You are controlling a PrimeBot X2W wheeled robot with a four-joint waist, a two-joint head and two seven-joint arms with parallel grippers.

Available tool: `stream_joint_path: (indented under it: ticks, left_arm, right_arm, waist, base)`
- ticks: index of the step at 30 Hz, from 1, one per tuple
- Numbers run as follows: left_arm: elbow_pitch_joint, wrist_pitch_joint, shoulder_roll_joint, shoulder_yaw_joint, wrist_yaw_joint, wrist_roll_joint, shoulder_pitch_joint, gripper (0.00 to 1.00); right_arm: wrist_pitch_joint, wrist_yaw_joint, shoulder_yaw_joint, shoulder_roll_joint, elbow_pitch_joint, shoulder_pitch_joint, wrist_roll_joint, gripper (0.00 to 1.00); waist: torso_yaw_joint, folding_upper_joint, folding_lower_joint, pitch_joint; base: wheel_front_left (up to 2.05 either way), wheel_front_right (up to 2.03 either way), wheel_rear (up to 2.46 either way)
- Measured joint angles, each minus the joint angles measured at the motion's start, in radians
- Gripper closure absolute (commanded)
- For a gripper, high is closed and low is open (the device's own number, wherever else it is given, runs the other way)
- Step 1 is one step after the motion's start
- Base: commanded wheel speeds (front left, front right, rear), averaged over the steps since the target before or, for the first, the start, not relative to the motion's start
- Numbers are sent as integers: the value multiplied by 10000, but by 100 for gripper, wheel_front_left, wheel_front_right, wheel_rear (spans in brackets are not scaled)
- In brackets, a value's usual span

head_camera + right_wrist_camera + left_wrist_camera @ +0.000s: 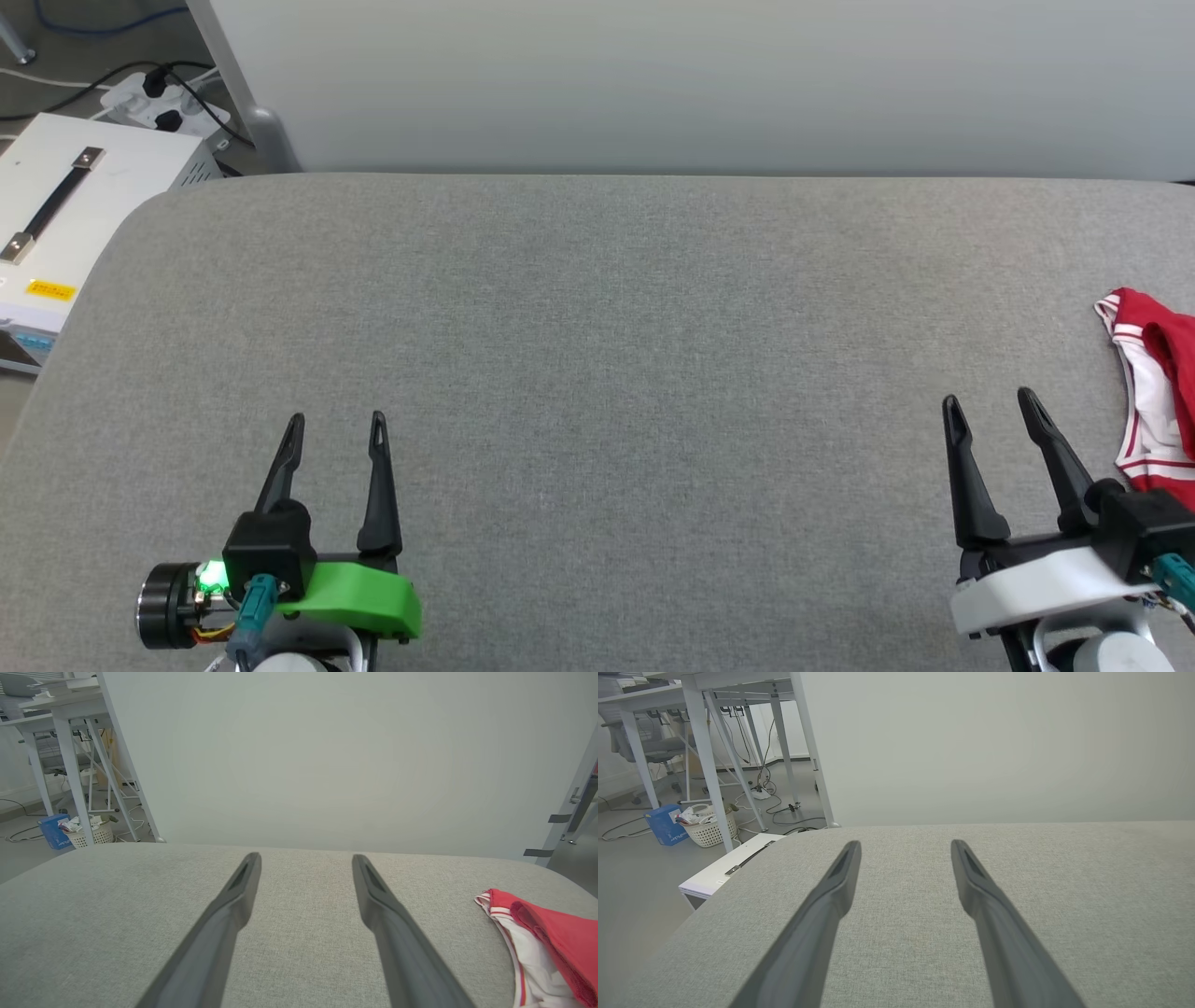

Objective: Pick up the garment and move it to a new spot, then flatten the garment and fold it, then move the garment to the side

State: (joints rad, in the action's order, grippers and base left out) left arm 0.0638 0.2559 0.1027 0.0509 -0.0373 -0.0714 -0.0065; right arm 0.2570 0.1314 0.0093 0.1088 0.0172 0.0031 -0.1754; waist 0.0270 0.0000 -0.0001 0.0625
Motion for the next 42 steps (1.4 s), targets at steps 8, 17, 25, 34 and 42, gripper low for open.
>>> stream_joint_path:
  ticks: [8, 17, 25, 34, 42]
  left_arm:
    - [117, 0, -25, -17, 173, 0, 140, 0]
    - [161, -17, -35, -19, 230, 4, 160, 100]
    - [140, -167, -36, -33, 230, 4, 159, 100]
    - [82, -362, -58, -54, 232, 17, 159, 100]
    - [31, -522, -88, -96, 242, 48, 158, 100]
  right_arm:
    - [0, 0, -171, -148, -203, 619, -40, 0]
    - [-17, 0, -169, -165, -207, 689, -38, 100]
    - [-153, 0, -161, -169, -205, 689, 27, 100]
    - [-337, 0, -159, -192, -203, 683, 148, 100]
    - [-506, 0, -151, -226, -201, 671, 247, 100]
  waist:
    - [-4, 0, 0, -249]
    - [22, 0, 0, -272]
    - [3, 0, 0, -295]
    - [-19, 0, 0, -321]
    - [-37, 0, 0, -343]
  base:
    - [0, 0, 0]
    - [0, 0, 0]
    - [0, 0, 0]
    - [0, 0, 0]
    - [0, 0, 0]
